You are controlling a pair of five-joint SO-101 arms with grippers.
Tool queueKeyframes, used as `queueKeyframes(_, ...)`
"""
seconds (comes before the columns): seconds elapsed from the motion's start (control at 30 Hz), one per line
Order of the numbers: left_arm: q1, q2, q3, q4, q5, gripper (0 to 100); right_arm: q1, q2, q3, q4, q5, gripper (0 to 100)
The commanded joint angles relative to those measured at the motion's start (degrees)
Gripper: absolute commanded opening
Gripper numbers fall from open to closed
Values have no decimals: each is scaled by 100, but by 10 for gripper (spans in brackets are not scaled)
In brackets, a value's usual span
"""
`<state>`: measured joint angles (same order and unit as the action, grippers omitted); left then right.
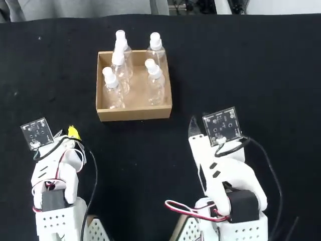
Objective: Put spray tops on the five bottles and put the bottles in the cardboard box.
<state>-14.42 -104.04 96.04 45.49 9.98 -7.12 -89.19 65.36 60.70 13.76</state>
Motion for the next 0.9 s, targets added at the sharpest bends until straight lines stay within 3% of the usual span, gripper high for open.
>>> queueKeyframes(0.0,-4,-9,136,44,-35,73,176,-84,-31,9,-44,29)
queueKeyframes(0.6,-4,-9,136,44,-35,73,185,-1938,1015,-53,-18,12)
queueKeyframes(0.87,-4,-9,136,44,-35,73,633,-1947,1121,-105,0,12)
